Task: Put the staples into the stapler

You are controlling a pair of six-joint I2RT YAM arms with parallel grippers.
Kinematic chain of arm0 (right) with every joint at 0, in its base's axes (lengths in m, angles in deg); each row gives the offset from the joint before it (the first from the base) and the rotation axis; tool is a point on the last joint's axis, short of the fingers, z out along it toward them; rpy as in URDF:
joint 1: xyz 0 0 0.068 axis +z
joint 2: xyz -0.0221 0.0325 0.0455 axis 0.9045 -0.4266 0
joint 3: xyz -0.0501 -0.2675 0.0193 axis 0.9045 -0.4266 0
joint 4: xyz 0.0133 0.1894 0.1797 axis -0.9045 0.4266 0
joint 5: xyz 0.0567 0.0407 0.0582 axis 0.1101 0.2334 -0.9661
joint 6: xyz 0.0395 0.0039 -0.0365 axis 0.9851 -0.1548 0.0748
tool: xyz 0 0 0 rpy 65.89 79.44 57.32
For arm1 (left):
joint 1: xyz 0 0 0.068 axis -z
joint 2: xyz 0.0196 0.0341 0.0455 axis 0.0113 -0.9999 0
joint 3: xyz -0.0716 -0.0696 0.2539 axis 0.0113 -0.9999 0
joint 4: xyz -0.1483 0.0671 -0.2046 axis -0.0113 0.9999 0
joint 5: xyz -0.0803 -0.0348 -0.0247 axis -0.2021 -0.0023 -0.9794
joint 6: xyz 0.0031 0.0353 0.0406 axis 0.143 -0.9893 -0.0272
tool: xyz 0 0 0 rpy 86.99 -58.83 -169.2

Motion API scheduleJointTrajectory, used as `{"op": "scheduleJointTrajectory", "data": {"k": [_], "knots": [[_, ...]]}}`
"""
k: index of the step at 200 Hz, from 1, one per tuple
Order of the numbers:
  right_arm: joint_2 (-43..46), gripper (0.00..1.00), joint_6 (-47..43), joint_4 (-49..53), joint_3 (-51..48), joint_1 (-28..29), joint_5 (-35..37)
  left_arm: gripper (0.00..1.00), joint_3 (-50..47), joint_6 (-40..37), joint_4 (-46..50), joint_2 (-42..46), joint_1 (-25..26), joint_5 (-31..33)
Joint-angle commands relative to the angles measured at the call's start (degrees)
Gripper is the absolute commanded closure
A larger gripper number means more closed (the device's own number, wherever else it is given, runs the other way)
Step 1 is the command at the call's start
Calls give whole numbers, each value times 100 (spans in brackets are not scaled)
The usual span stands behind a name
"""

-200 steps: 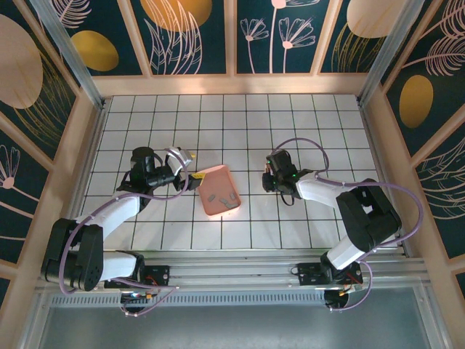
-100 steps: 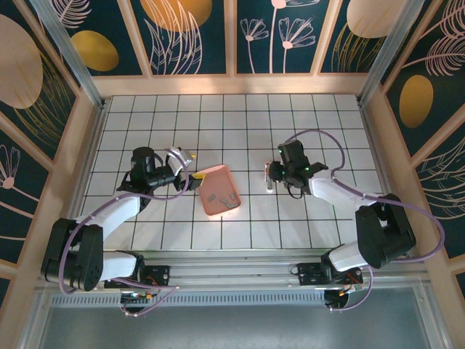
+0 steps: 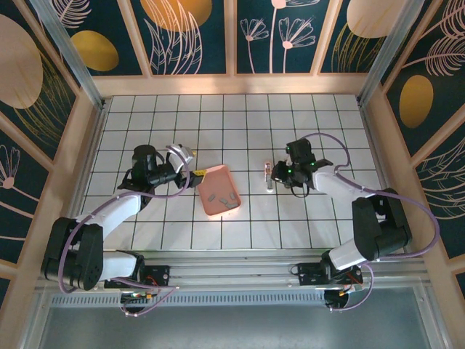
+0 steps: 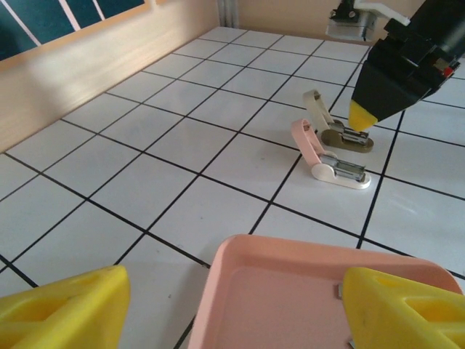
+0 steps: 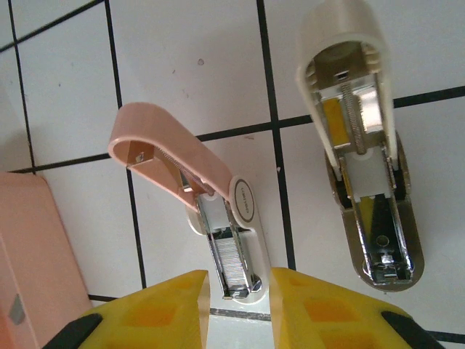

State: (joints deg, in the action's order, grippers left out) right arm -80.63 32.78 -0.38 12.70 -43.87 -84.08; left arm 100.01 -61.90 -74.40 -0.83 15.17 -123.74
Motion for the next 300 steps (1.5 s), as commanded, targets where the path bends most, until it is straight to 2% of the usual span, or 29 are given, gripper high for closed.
{"op": "scheduleJointTrajectory", "data": {"k": [1, 51, 151, 251, 300], "knots": [[39, 72, 214, 58, 50, -149, -553, 24, 184, 87, 169, -46, 44, 186], [-469, 73, 264, 360, 394, -212, -865, 23, 249, 4, 415, -84, 49, 448], [-1134, 76, 168, 686, 684, -137, -708, 23, 307, -14, 513, -237, 74, 474], [-1402, 74, 46, 708, 806, -89, -683, 23, 293, -63, 535, -284, 75, 505], [-1253, 73, -6, 782, 989, -55, -528, 23, 296, -136, 592, -302, 76, 555]]}}
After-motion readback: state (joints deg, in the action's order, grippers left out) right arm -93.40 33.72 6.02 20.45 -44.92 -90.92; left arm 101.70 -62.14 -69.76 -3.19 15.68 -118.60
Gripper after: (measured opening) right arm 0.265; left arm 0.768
